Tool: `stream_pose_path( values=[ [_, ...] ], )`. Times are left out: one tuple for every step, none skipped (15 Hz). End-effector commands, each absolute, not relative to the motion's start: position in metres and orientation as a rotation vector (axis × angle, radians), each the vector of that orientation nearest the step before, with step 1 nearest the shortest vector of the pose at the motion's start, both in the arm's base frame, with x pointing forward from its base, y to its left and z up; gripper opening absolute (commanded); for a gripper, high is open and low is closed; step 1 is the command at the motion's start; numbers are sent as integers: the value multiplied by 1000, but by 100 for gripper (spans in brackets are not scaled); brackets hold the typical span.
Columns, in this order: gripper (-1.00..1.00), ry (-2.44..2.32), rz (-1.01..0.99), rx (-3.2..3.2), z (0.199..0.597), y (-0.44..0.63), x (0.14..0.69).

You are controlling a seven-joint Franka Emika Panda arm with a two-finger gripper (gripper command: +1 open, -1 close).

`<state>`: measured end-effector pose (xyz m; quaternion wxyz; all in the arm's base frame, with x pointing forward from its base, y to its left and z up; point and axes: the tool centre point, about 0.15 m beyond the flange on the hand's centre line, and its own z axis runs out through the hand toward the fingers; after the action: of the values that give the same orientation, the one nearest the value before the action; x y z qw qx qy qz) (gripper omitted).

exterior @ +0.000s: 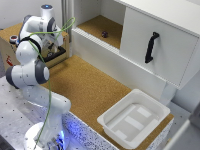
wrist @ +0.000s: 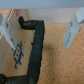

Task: Grasp the drawer handle, then open it

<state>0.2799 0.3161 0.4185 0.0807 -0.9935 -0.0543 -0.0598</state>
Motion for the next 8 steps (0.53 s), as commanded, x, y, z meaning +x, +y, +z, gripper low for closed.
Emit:
stream_pose_path(
  values=[
    [100,-202,-142,-2858,374,320,297],
    [100,-204,-133,-2829,364,324,299],
    [100,-219,-133,-2803,357,327,301],
    [100,-250,-136,-2791,348,333,304],
    [100,-260,-133,-2788,342,337,308],
    [100,-246,-136,-2801,337,339,312],
    [100,-207,-146,-2795,334,338,317],
    [100,-174,-158,-2797,331,337,322]
  ],
)
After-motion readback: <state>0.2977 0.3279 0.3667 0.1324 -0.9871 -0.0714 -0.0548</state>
